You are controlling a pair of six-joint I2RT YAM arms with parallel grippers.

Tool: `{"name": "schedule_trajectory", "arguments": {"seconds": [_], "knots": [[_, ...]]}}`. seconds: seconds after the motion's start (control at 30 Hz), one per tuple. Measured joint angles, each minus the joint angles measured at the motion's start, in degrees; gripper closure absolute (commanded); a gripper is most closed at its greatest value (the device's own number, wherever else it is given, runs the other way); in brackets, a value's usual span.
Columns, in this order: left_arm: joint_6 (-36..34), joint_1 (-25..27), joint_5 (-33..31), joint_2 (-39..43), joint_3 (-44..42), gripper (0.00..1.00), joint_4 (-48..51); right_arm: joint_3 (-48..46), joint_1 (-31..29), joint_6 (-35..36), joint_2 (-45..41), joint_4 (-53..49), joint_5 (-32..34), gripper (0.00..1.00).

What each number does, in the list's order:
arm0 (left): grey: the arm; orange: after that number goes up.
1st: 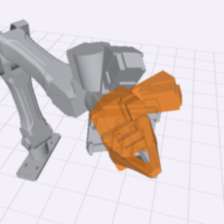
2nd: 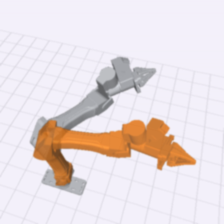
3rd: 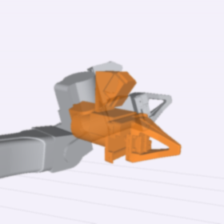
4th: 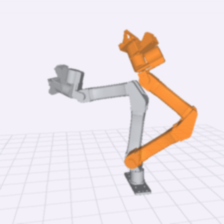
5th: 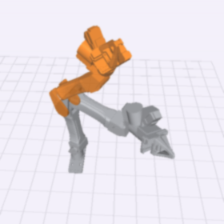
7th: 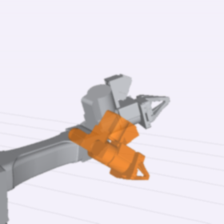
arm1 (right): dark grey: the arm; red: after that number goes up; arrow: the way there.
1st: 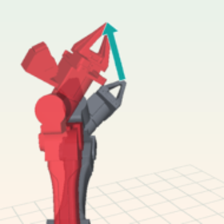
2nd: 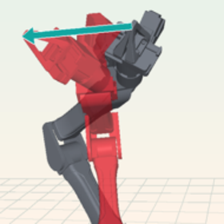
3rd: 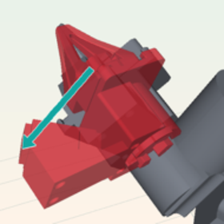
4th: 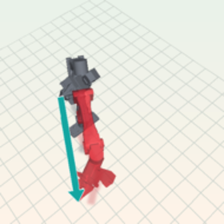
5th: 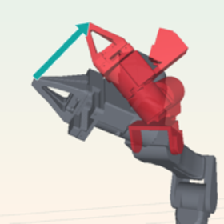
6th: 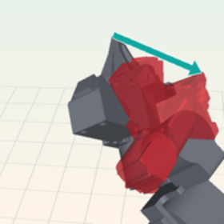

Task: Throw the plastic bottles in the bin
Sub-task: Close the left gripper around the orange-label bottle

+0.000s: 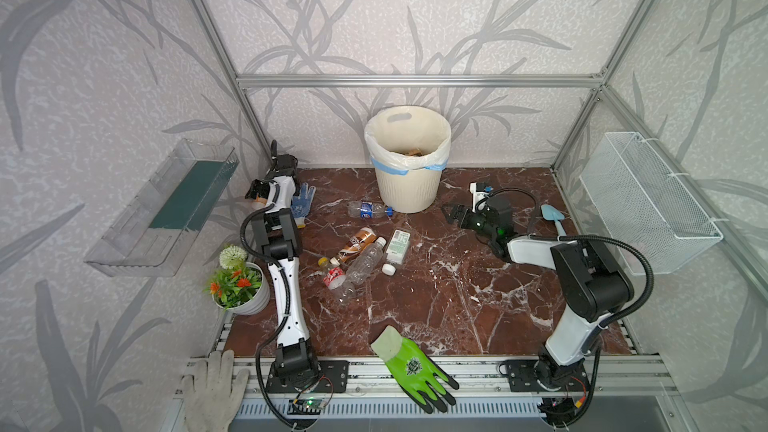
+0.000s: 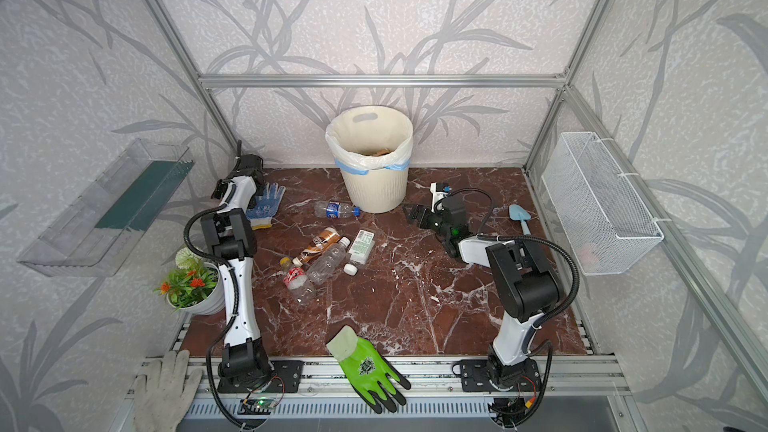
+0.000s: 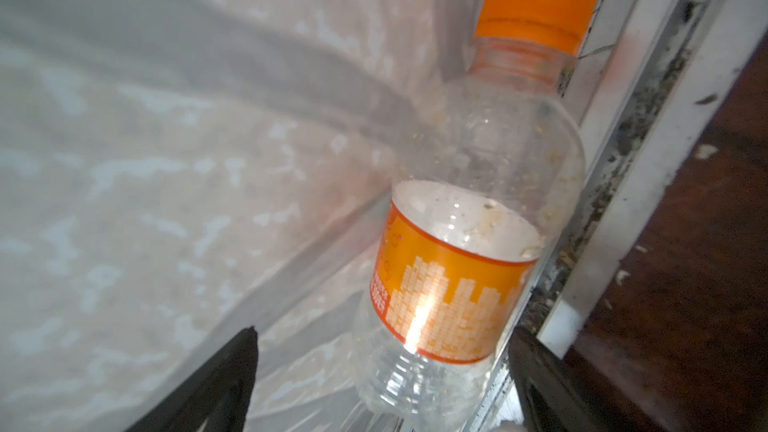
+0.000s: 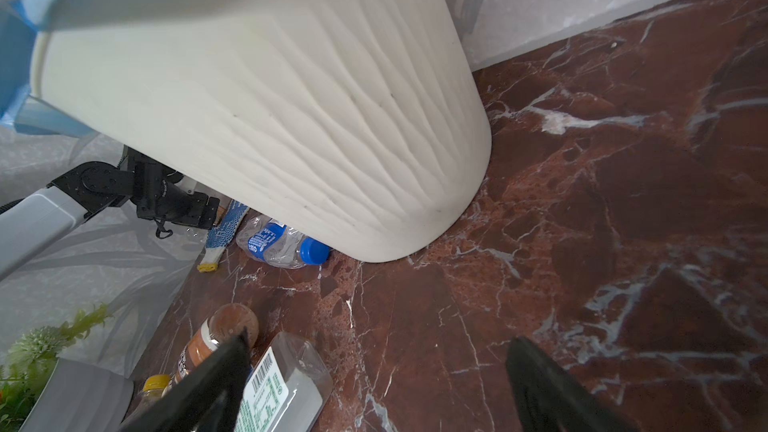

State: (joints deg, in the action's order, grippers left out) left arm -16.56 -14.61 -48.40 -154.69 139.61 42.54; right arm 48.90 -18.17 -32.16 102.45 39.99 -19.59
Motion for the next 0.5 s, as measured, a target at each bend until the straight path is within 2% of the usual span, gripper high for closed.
{"name": "schedule_trajectory", "arguments": {"seconds": [0.5], "knots": [[-3.7,-0.1,-1.4,-1.9,0.9,0.08,-2.7,5.0,-0.8,3.4,1.8,-3.0,1.2,0.04]]}}
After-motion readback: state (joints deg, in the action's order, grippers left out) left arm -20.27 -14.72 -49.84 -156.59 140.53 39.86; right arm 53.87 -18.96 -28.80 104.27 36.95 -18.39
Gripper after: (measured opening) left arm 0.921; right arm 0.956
